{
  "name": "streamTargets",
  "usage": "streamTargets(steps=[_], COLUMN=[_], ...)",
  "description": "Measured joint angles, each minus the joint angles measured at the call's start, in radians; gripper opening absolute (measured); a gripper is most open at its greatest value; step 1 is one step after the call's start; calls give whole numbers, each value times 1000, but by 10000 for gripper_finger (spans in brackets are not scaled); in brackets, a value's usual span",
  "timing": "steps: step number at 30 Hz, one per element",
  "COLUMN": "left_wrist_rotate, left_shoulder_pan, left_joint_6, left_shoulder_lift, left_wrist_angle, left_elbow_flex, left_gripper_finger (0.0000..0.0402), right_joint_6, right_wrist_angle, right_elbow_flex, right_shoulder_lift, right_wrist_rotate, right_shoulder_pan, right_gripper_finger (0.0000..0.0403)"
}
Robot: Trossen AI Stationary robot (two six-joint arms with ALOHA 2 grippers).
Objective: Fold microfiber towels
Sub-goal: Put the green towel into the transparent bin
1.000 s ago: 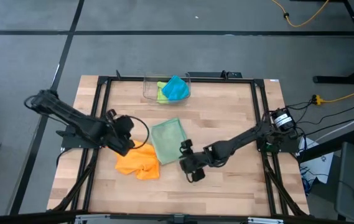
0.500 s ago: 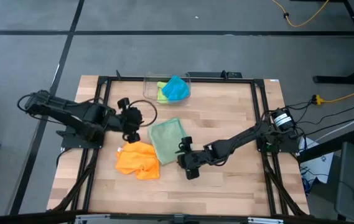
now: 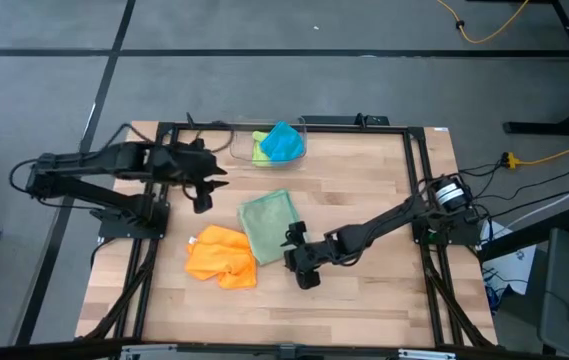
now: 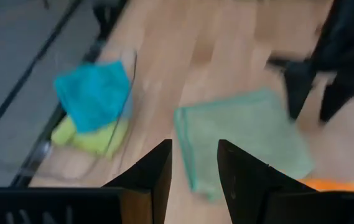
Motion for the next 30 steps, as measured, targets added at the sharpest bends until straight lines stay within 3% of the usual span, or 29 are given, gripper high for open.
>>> streamTargets(steps=[3,10,17,23,26,30], left_wrist_rotate=[30,99,136,283,255,136], left_shoulder_pan=[0,0,-12,-111,-195,-306], left_joint_6=[24,34,-59,-206,-258,-261], left_shoulder_lift=[-67,-219,-240,-144,-39,154], left_wrist_angle=[137,438,675,963,1094,1180], left_elbow_flex=[-64,-338,-538,-687,-719,-682], left_gripper_finger=[120,120,120,120,120,120], right_joint_6=[-1,-1,-2,5,52,179], right_wrist_angle=[13,34,-26,-201,-358,-501], right_elbow_flex=[5,7,6,54,114,155], right_shoulder_lift=[24,57,66,18,3,-3], right_wrist_rotate=[1,39,85,94,139,157], right_shoulder_pan=[-2,0,2,19,29,27], right_gripper_finger=[282,282,282,282,282,282])
